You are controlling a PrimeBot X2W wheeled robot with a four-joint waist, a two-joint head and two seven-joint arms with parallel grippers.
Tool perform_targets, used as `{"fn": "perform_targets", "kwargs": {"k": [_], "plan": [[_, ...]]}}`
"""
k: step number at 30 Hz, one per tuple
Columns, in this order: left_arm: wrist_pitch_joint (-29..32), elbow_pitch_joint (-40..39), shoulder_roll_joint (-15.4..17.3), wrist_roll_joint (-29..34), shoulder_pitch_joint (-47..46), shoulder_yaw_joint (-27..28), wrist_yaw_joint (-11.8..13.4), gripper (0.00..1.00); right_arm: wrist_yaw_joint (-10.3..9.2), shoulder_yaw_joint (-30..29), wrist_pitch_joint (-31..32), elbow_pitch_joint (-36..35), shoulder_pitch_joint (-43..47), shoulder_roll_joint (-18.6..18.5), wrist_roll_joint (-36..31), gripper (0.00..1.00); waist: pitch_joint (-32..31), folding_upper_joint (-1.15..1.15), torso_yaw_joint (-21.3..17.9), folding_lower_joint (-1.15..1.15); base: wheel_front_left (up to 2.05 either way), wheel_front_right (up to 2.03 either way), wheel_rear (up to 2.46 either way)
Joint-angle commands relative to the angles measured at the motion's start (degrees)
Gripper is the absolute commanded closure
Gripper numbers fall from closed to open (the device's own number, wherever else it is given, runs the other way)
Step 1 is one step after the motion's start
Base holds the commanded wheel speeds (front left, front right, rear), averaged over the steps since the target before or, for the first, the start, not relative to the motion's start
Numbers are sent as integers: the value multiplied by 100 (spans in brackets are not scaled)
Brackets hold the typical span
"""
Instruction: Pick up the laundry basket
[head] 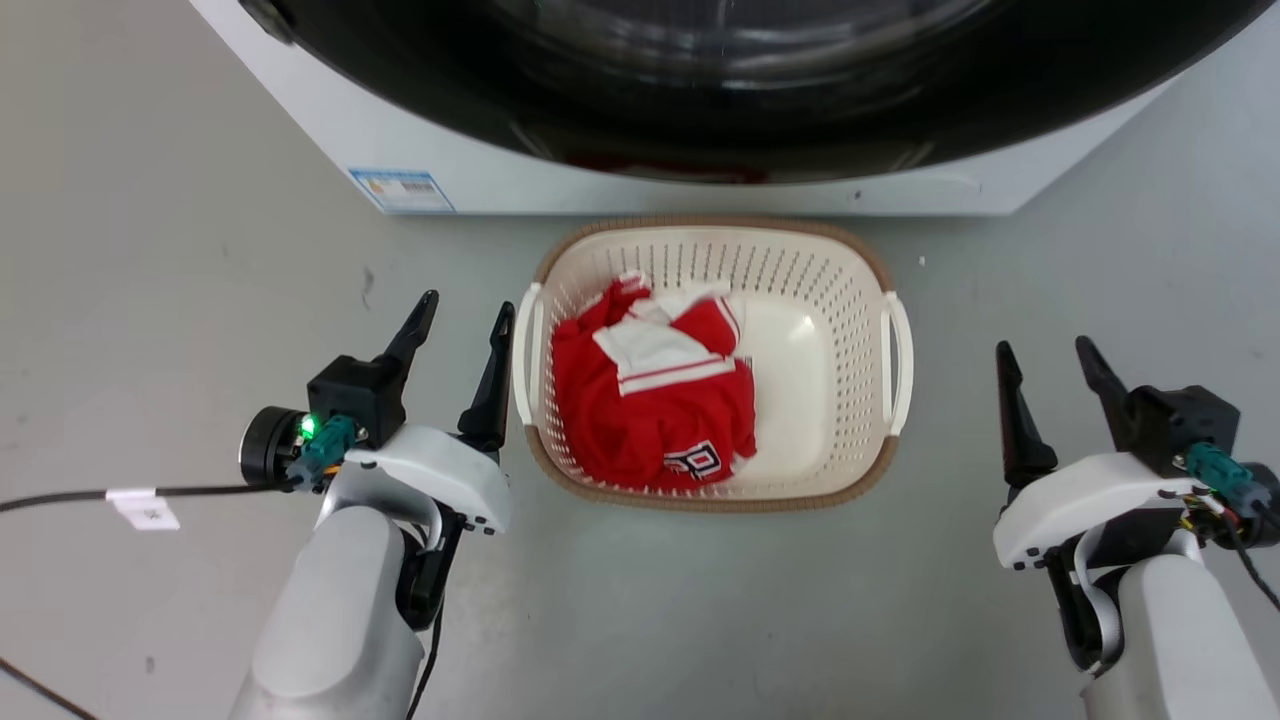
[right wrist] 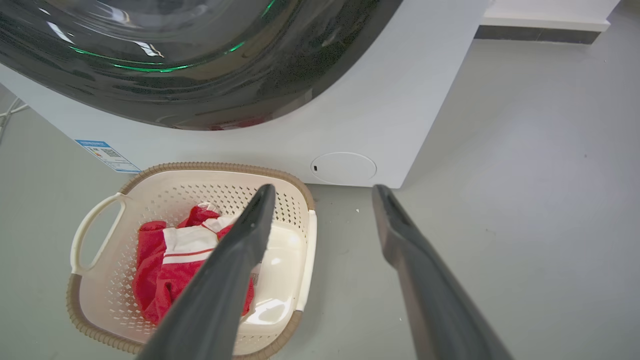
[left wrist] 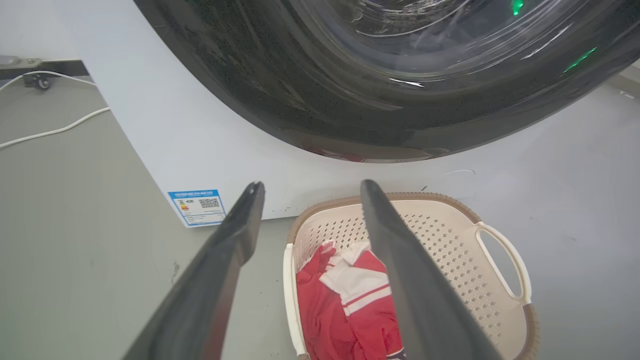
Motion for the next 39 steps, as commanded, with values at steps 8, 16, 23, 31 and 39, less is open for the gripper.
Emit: {"fn": "perform_targets", "kwargs": {"k": [8, 16, 23, 31, 39], "plan": [[-14, 1257, 337, -684, -946, -622, 4, 0, -2, 126, -238, 1641, -999, -4, 186, 0, 1097, 0, -99, -1, 0, 0, 0], [110, 2058, 580, -1478, -1887, -1436, 5, 0, -2, 361, -374, 3000, -2114, -2, 285, 0, 1634, 0, -153, -1, 0, 0, 0], [512, 2301, 879, -2161, -2546, -2114, 5, 0, -2, 585, -343, 3917, -3017, -3, 498, 0, 1941, 0, -263, -1, 0, 0, 0], [978, 2388, 1236, -2956, -3073, -2989, 4, 0, -2, 1090, -189, 4948, -3880, -1, 935, 0, 2187, 0, -316, -1, 0, 0, 0], [1313, 2558, 1424, -3538, -3402, -3694, 3, 0, -2, 1772, -38, 5341, -4252, 0, 1524, 0, 2438, 0, -365, -1, 0, 0, 0]]}}
